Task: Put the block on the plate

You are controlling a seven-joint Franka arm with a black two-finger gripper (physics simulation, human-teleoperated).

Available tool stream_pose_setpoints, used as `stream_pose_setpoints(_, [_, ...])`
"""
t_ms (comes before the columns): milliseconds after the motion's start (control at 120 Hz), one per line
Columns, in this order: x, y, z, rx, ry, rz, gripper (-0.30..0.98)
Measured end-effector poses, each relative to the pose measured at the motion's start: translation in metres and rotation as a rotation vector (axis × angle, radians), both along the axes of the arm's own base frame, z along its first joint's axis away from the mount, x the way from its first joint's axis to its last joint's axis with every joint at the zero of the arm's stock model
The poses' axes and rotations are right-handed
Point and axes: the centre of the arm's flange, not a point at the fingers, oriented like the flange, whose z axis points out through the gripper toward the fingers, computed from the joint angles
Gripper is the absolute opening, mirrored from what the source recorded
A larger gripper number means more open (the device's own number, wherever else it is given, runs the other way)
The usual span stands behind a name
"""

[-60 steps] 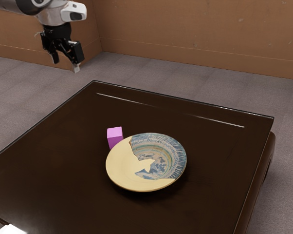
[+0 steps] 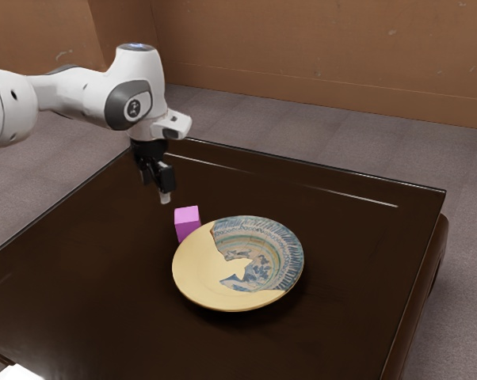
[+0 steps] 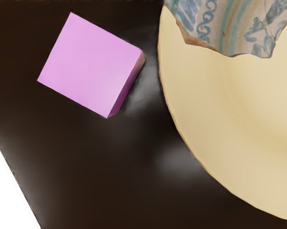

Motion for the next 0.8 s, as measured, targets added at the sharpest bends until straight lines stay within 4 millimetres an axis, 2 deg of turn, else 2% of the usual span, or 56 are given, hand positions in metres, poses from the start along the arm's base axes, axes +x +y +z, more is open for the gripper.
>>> stream_pose_setpoints(158, [0.011,0.012,-0.028,-0.039,-0.007,-0.121,0.69])
stream_pose_setpoints(250, [0.027,0.011,-0.048,-0.042,-0.006,-0.208,0.69])
stream_pose_setpoints(567, [0.067,0.030,-0.081,-0.082,-0.034,-0.417,0.69])
stream_pose_setpoints(800, [0.079,0.033,-0.112,-0.100,-0.024,-0.520,0.69])
